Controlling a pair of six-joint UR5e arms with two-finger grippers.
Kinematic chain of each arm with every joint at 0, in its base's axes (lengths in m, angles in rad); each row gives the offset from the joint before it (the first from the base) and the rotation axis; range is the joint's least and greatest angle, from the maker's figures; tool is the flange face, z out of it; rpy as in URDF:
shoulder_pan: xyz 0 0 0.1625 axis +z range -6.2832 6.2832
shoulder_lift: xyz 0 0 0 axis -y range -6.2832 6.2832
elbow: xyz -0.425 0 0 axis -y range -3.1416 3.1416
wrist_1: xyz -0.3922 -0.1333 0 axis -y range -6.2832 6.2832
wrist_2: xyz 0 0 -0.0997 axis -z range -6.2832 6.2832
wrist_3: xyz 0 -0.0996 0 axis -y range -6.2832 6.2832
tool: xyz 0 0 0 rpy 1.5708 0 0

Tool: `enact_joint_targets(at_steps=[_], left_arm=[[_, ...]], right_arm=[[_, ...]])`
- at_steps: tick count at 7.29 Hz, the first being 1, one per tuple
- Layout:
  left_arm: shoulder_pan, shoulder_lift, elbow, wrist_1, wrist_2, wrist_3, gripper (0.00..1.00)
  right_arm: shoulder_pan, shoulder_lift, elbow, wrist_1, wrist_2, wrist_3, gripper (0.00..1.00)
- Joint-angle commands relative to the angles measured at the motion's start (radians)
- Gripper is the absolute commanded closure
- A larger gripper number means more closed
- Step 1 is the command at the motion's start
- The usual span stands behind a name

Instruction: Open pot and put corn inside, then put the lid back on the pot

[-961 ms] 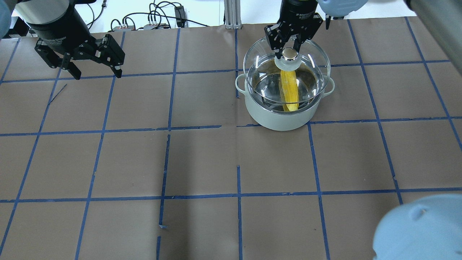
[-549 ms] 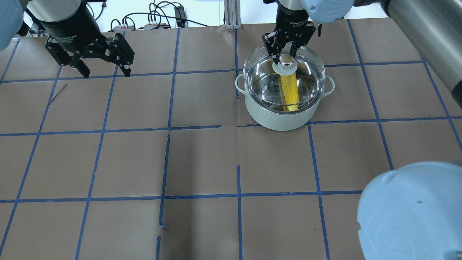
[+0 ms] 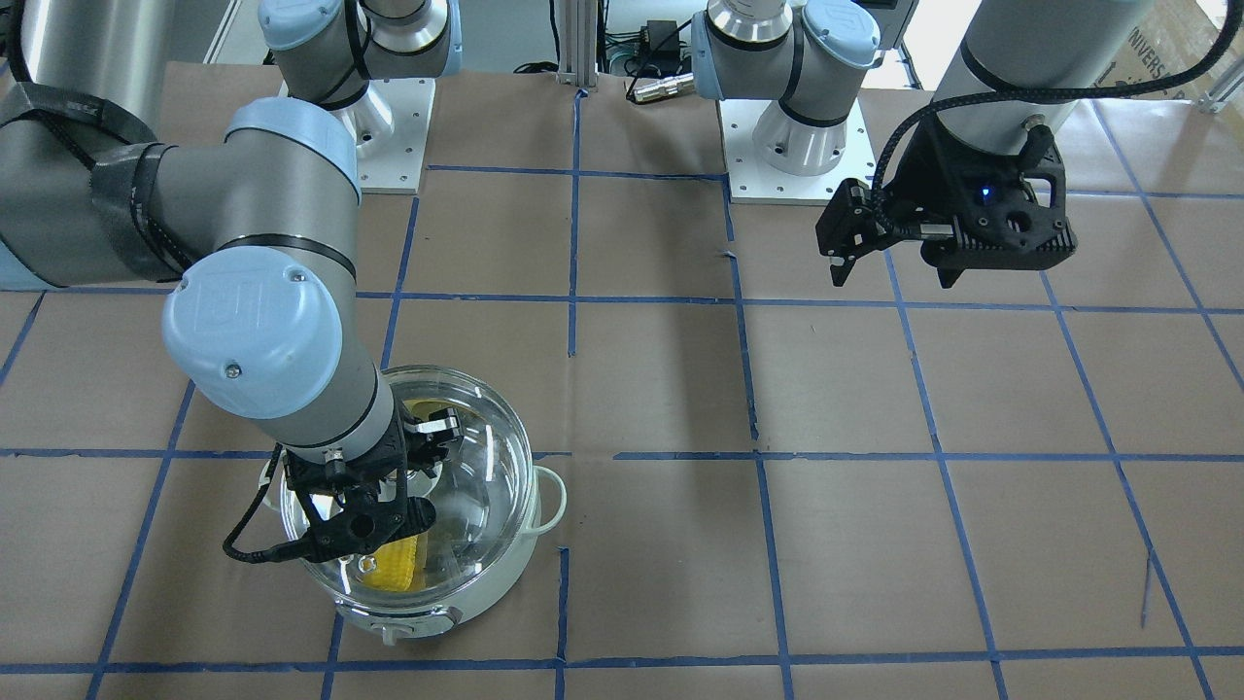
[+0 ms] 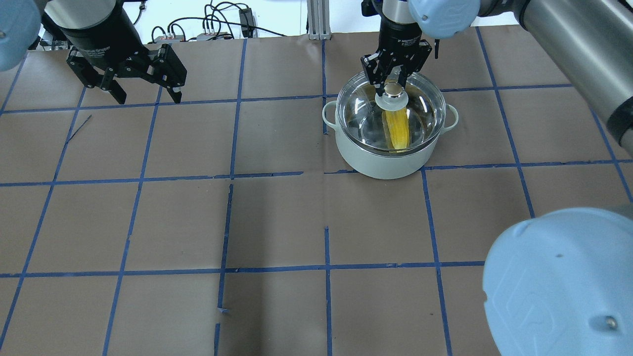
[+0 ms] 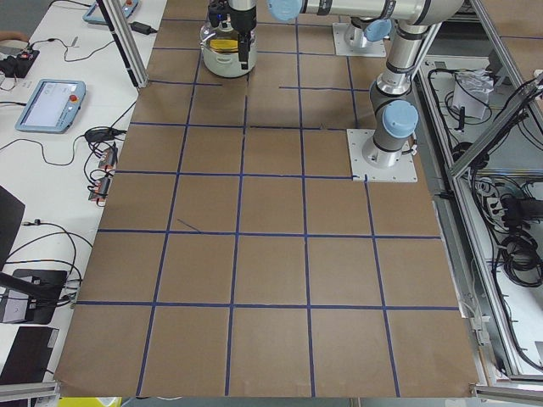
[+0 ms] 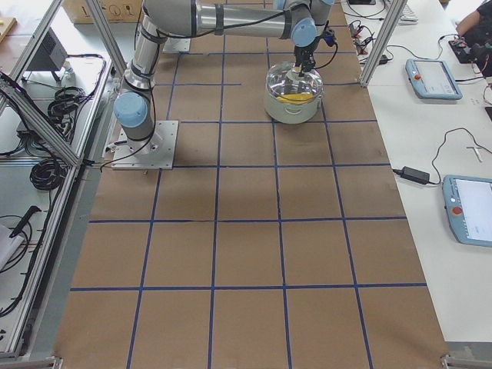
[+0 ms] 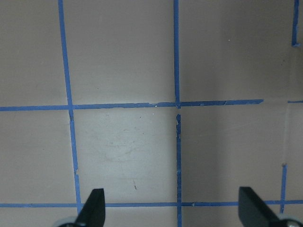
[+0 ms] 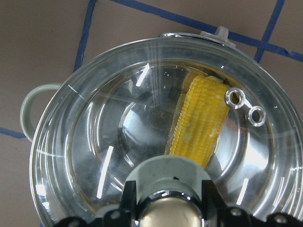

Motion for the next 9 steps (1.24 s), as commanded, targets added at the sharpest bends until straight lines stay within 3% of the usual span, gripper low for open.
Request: enact_joint_targets(at_steps=[1,5,7,9], left_arm=[[0.0,-0.005,0.002,0.011,-0.003,0.003,0.0],[0.0,-0.008,0.004,0.014,-0.003,-0.003,0.0],[0.0,-0.008,0.005,0.014,-0.005,-0.003,0.0],[0.0,-0.008,0.005,0.014,-0.005,-0.003,0.0]], right_arm=[[0.0,0.004,-0.001,0.002,-0.002,-0.003,0.53],[0.0,0.004,-0.001,0.002,-0.002,0.0,0.51],[0.003,0.003,-0.001,-0.002,-0.002,0.005,0.33],[0.005,-0.001,-0.001,-0.003,-0.001,0.005,0.28]])
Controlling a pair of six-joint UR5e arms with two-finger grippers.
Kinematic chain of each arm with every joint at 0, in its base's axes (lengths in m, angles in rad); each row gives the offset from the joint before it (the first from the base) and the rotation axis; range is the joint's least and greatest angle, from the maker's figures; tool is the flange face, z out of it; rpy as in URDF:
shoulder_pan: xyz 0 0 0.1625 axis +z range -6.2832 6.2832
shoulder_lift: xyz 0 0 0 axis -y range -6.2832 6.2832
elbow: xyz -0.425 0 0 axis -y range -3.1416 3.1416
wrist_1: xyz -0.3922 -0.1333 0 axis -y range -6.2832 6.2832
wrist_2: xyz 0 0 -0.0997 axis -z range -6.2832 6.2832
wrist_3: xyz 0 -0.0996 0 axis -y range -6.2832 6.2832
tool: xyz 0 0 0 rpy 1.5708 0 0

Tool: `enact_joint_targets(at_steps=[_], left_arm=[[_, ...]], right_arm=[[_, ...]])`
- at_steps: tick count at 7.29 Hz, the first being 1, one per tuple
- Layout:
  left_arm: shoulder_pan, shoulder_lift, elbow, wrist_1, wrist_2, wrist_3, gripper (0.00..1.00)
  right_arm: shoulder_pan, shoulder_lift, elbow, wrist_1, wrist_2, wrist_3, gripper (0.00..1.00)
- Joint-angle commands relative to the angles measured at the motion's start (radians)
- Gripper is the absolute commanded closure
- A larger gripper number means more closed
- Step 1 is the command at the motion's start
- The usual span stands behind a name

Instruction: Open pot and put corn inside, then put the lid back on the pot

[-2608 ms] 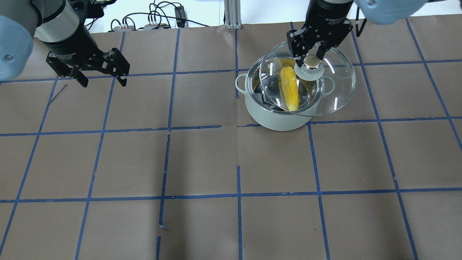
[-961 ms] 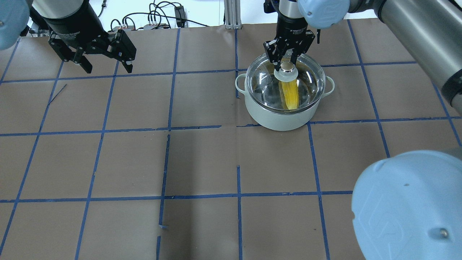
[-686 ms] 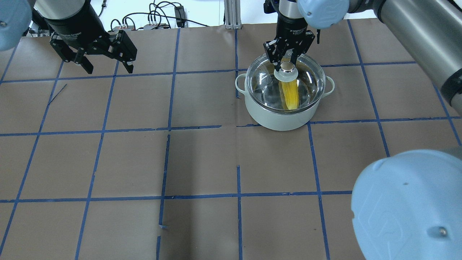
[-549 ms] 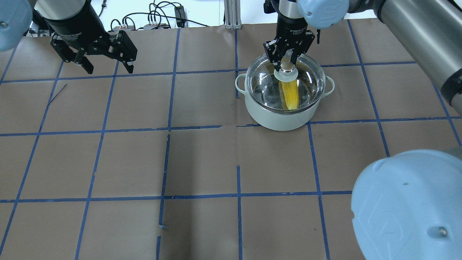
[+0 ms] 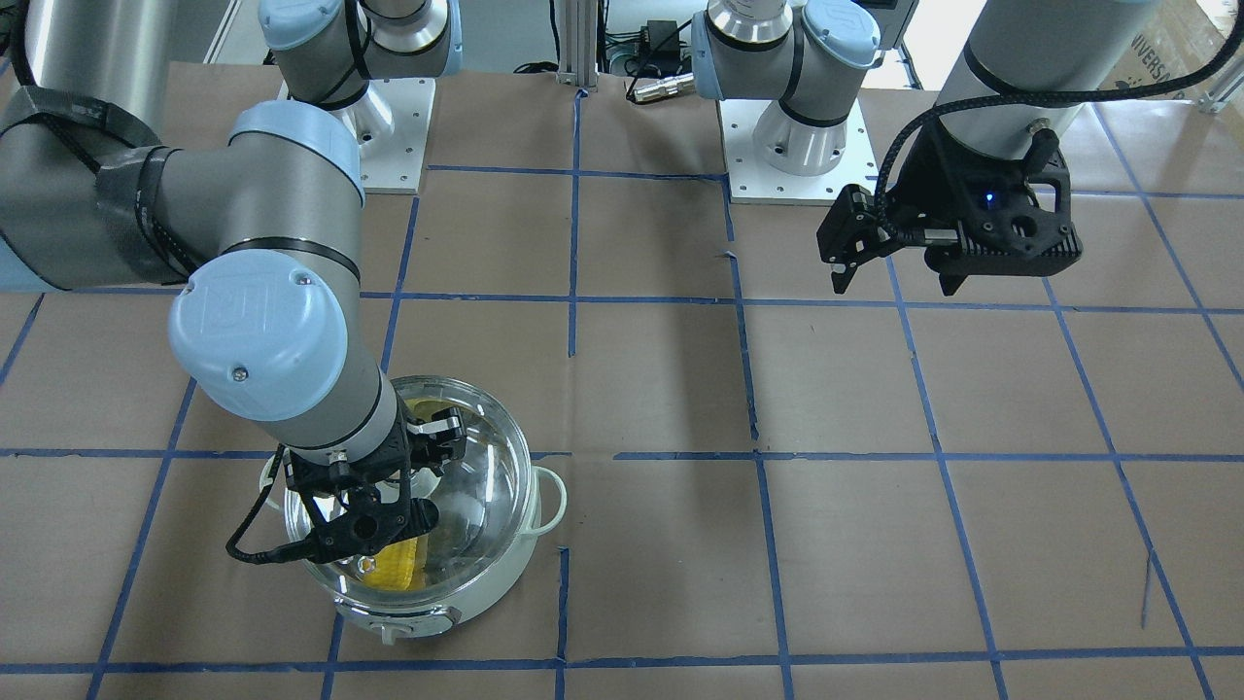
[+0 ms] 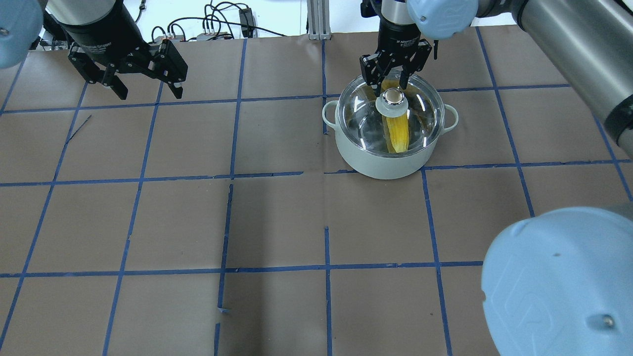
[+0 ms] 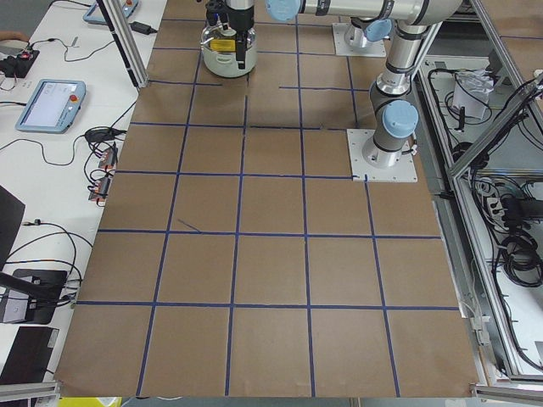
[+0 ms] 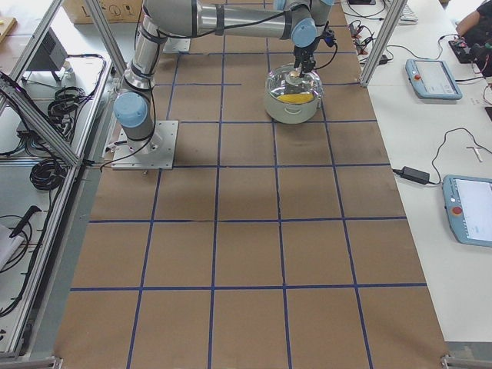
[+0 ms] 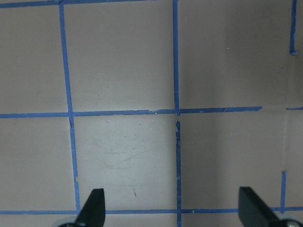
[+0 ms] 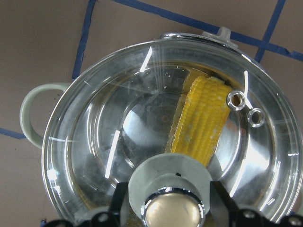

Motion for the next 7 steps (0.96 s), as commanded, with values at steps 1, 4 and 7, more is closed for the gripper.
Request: enact_joint_targets(at_steps=[1,4,7], left_arm=[[0.0,0.0,0.002,-0.001,0.0,0.0,0.0],[0.0,0.003,0.003,0.0,0.0,0.005,0.0],[0.003,0.005,0.003,0.0,0.004,0.006,0.0]], right_arm=[[0.0,-0.011,0.0,-0.001,-0.002,0.002,0.28],[-0.02,-0.15,0.029,0.04,-0.028,-0.007,0.28],[-0.051,-0.409,0.263,0.026,-0.046,-0.015,0.28]])
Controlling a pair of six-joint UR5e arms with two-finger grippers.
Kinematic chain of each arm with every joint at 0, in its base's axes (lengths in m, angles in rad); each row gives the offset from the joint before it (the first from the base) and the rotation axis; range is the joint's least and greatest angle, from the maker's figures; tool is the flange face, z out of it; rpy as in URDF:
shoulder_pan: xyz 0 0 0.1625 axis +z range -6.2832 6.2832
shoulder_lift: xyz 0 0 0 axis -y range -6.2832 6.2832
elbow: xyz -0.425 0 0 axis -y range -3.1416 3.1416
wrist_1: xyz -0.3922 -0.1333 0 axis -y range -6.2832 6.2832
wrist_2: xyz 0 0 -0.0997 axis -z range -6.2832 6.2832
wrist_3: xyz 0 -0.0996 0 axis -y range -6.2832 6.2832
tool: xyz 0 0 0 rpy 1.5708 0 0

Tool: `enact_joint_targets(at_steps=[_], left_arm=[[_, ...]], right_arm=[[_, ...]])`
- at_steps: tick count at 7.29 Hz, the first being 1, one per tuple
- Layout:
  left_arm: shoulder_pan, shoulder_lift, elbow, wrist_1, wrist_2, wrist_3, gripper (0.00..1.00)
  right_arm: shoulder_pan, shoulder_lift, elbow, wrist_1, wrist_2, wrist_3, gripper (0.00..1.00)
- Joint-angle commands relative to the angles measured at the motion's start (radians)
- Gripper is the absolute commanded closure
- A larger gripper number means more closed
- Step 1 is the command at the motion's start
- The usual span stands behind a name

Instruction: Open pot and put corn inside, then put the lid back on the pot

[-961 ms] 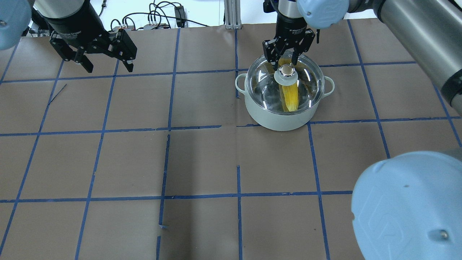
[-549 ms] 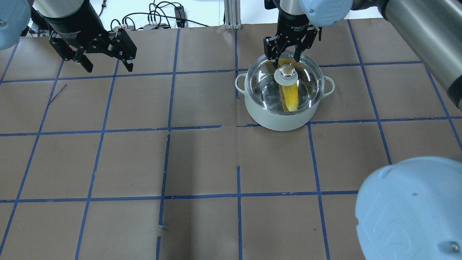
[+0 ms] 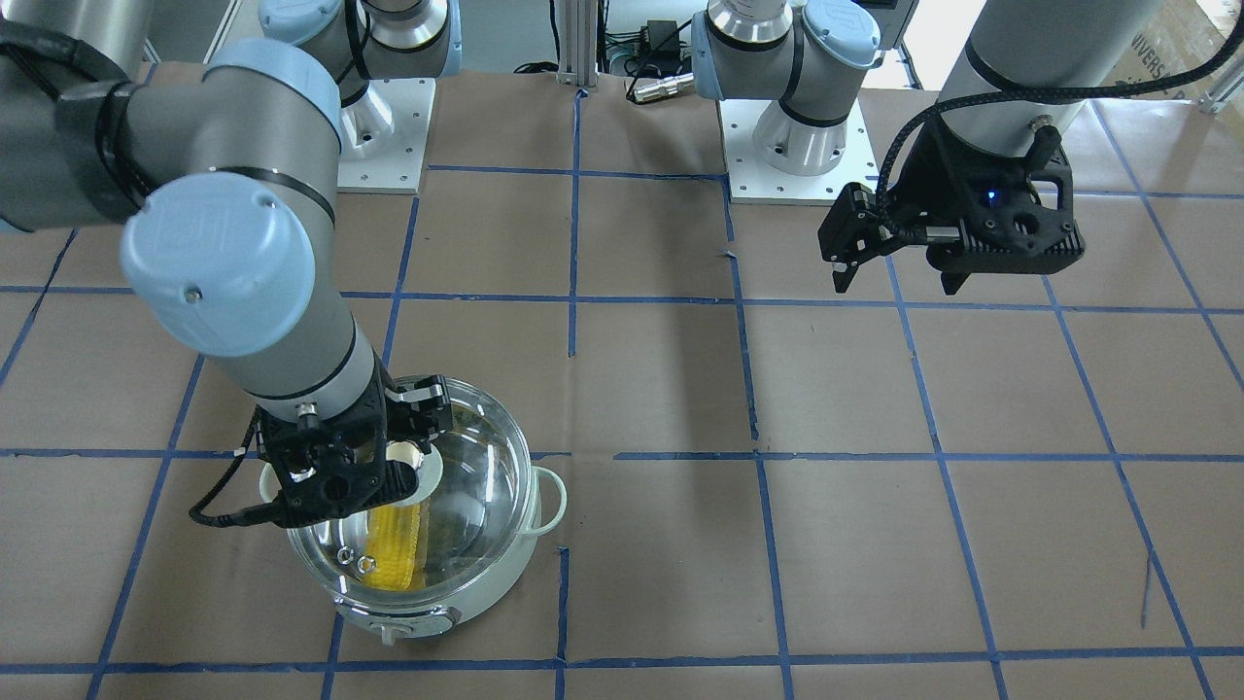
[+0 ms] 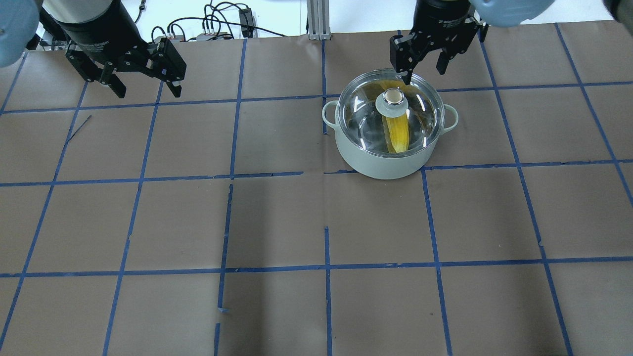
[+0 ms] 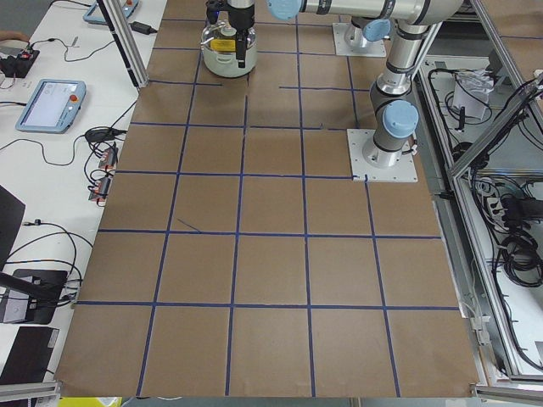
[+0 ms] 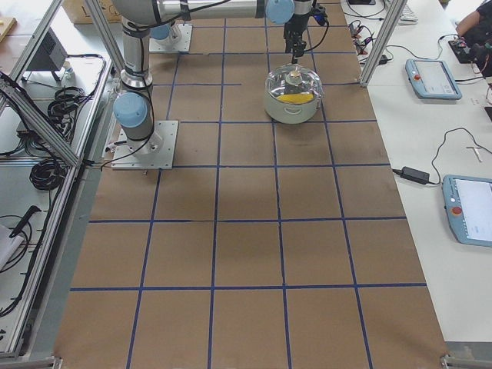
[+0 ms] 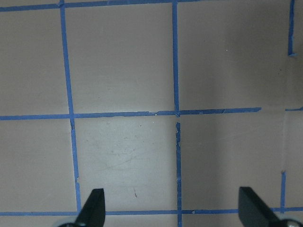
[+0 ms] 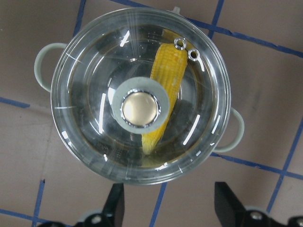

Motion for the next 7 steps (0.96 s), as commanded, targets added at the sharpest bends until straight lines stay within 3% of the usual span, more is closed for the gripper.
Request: enact_joint_targets(at_steps=[1,3,7], left_arm=[[0.004,0.005,-0.003,-0.001,-0.001,0.0,0.0],[0.004,0.007,0.006,-0.001,-0.001,-0.007,0.0],[0.002,-0.001,0.029,-0.015,0.003,-0.059,0.0]], right_arm=[[-0.01,-0.184,0.188,-0.041,-0.003,-0.003,0.28],[-0.043,-0.227,0.242,-0.063,-0.003,-0.003,0.26],[-0.05,-0.221,0.242,-0.065,0.014,0.0,0.17]])
